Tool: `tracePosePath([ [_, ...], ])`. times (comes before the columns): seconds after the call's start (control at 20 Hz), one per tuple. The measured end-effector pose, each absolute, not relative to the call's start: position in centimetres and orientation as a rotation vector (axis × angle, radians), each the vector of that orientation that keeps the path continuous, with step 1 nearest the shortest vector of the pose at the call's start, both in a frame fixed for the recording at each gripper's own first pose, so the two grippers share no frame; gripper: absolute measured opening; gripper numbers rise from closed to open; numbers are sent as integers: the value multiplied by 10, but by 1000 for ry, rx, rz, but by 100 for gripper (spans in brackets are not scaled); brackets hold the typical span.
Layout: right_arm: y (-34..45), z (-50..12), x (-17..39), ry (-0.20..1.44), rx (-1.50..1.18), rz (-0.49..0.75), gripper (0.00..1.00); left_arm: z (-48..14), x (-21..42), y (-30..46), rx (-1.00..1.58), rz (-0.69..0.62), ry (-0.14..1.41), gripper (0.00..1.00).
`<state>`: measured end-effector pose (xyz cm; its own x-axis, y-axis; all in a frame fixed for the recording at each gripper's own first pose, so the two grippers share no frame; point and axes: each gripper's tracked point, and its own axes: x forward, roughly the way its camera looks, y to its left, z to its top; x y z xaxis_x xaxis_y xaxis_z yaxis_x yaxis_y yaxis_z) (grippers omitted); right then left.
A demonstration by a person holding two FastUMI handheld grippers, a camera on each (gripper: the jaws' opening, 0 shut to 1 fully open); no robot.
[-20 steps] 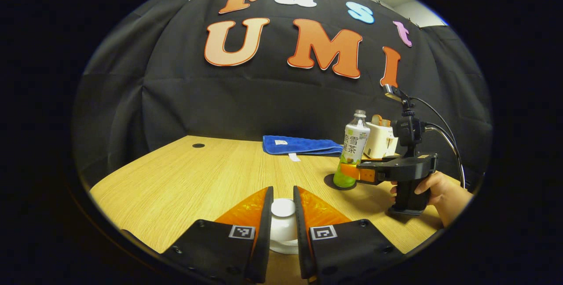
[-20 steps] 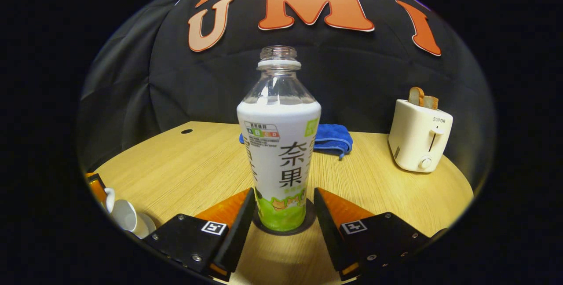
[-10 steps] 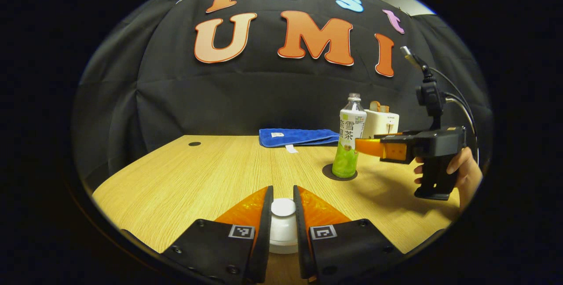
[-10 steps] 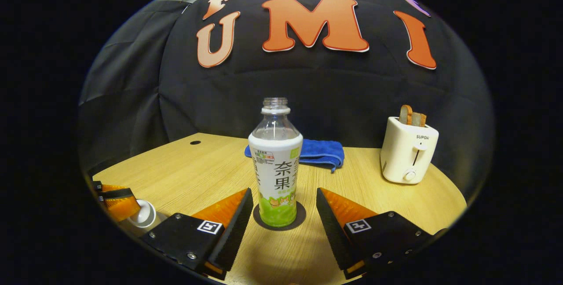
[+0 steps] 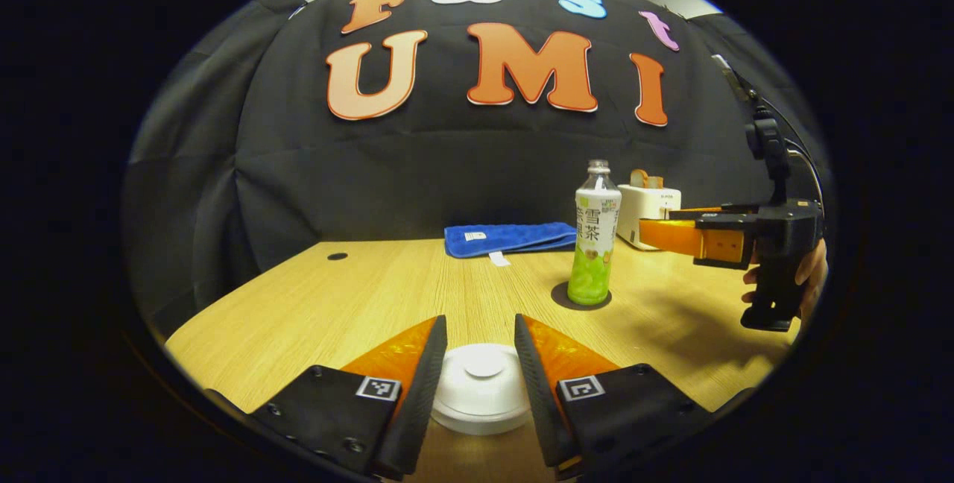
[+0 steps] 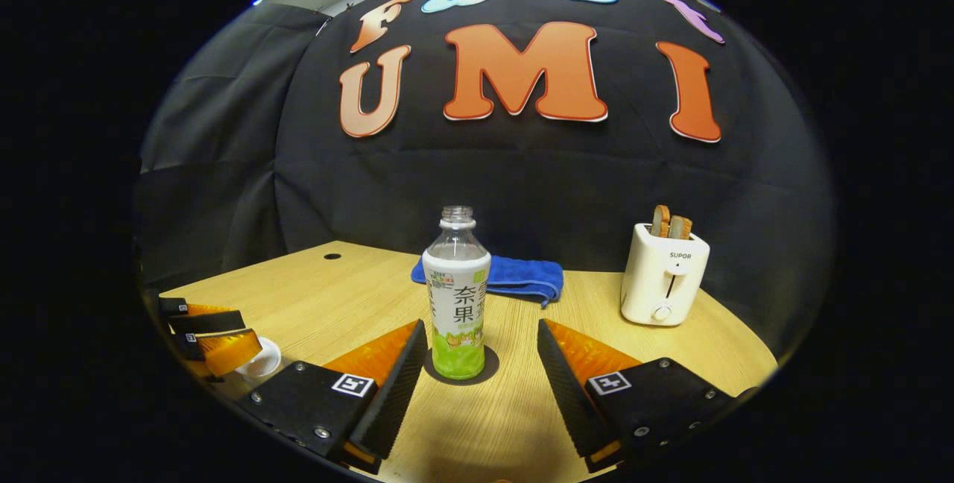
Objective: Open the teacup lid with one hand, grasp the water bottle and pour water into the teacup with the other hand; after pouring, place the water bottle on the coaster and then close the teacup lid.
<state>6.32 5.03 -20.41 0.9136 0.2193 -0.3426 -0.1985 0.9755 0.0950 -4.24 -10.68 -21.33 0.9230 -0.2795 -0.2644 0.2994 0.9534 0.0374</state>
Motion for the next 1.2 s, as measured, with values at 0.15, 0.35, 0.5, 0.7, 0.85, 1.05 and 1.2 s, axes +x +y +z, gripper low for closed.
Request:
tracePosePath([
  [0.15,41,-183,57,304,45,192,90,-195,-36,-105,80,-261,214,67],
  [0.35,31,-149,42,217,30,145,90,-163,-27,-110,59,-253,151,79],
  [0.5,25,-125,36,154,4,117,90,-131,-19,-111,23,-247,92,91],
  [0.7,29,-111,28,125,-15,113,93,-97,-8,-105,-6,-223,42,96],
  [0.85,34,-105,24,111,-3,117,95,-75,-3,-97,-18,-193,-4,96],
  [1.05,29,-92,23,93,12,100,96,-54,0,-86,-36,-162,-28,99],
  [1.2,27,-79,23,76,37,102,97,-41,2,-83,-79,-166,-19,96],
])
